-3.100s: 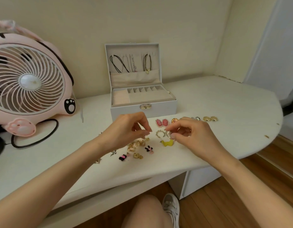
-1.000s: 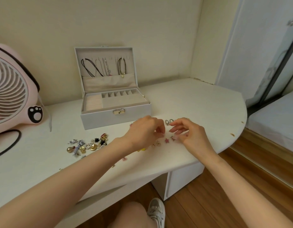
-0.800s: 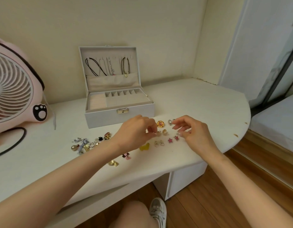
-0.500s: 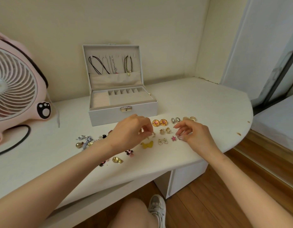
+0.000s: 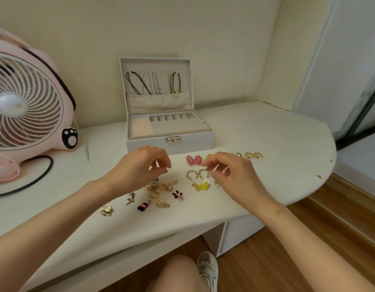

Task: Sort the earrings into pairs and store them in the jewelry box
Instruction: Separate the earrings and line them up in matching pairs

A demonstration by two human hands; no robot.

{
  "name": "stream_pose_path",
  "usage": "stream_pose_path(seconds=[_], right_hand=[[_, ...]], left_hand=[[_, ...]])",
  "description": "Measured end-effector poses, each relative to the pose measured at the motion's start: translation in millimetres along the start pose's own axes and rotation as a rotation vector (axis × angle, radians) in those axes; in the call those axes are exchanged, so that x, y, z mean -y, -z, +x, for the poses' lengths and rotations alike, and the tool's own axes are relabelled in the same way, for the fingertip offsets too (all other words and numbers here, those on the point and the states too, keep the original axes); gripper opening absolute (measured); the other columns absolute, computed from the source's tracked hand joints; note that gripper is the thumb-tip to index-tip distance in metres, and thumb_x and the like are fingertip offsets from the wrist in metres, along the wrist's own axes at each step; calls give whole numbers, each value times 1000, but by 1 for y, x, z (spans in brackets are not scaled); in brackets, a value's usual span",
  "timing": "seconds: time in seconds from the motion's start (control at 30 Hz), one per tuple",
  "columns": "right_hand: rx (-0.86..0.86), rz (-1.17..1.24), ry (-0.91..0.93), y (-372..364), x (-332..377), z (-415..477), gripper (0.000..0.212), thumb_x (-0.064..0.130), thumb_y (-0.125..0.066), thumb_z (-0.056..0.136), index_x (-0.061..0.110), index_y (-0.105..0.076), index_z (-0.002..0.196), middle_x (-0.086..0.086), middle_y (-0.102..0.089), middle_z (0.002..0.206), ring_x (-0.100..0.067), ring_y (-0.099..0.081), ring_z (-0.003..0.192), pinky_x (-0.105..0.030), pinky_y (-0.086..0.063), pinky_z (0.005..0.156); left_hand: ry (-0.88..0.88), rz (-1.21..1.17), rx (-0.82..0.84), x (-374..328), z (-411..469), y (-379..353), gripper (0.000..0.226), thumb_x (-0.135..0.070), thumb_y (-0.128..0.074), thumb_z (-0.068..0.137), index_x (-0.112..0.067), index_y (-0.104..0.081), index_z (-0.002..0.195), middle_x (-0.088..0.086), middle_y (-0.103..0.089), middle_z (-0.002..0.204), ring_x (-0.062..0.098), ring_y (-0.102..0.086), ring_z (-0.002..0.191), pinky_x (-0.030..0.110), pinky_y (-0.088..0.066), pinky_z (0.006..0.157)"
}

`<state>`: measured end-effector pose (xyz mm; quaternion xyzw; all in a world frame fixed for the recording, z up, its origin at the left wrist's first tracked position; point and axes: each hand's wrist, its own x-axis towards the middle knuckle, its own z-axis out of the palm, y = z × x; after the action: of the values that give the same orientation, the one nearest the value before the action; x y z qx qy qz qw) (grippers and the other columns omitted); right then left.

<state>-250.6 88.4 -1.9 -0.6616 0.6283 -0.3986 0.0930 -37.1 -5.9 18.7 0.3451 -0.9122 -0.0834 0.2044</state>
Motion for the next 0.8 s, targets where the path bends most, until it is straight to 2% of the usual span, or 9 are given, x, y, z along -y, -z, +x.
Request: stream_pose_path(seconds=[0.2,0.3,0.4,0.47,0.6,0.67,0.8], right_hand=[[76,-20,57,-28,14,10,16,11,-66,83,25,-71,90,12,-64,87,-5,-55,80,-20,-44,76],[137,-58,91,-35,24,16,16,13,-65,85,25,-72,92,12,-62,85,-8,-54,89,-23,-43,83],[216,-144,126,-41,32,21,20,11,-61,88,26,-72,96,11,-56,87,-5,-46,88,-21,-39,80],[262,-184,129,-46,36,24,23,11,-59,88,27,-72,97,8,-55,92,-5,-42,89,-24,-40,82],[304,-235,105,-54,39,30,21,13,-60,88,28,-72,96,9,-52,91,-5,-37,90,-32,-42,86],[323,-258,108,-55,39,33,21,12,-60,88,29,-72,94,9,-50,88,-5,-37,89,-32,-42,87],[348,-269,112,-53,37,38,22,12,-61,88,30,-72,92,8,-52,86,-6,-39,86,-30,-40,87]], left_hand=[[10,47,-8,21,-14,3,8,-20,-61,87,-27,-63,91,-19,-58,84,-3,-49,78,23,-47,70],[17,49,-5,28,-19,4,9,-20,-62,86,-29,-61,89,-21,-56,83,-4,-48,78,19,-44,68],[21,19,16,34,-22,4,11,-23,-64,84,-32,-58,85,-19,-57,84,-3,-48,81,18,-43,69],[-25,-2,42,36,-23,1,9,-29,-65,84,-32,-61,91,-18,-57,87,0,-48,86,20,-43,72],[-96,-12,116,36,-25,-7,20,-38,-62,84,-35,-62,104,-16,-52,96,4,-43,93,20,-41,77],[-92,6,134,38,-25,-8,21,-38,-62,84,-35,-62,104,-14,-52,99,5,-42,95,21,-40,80],[-53,-10,127,44,-25,-6,16,-36,-65,82,-35,-61,98,-16,-52,99,1,-40,95,14,-36,79]])
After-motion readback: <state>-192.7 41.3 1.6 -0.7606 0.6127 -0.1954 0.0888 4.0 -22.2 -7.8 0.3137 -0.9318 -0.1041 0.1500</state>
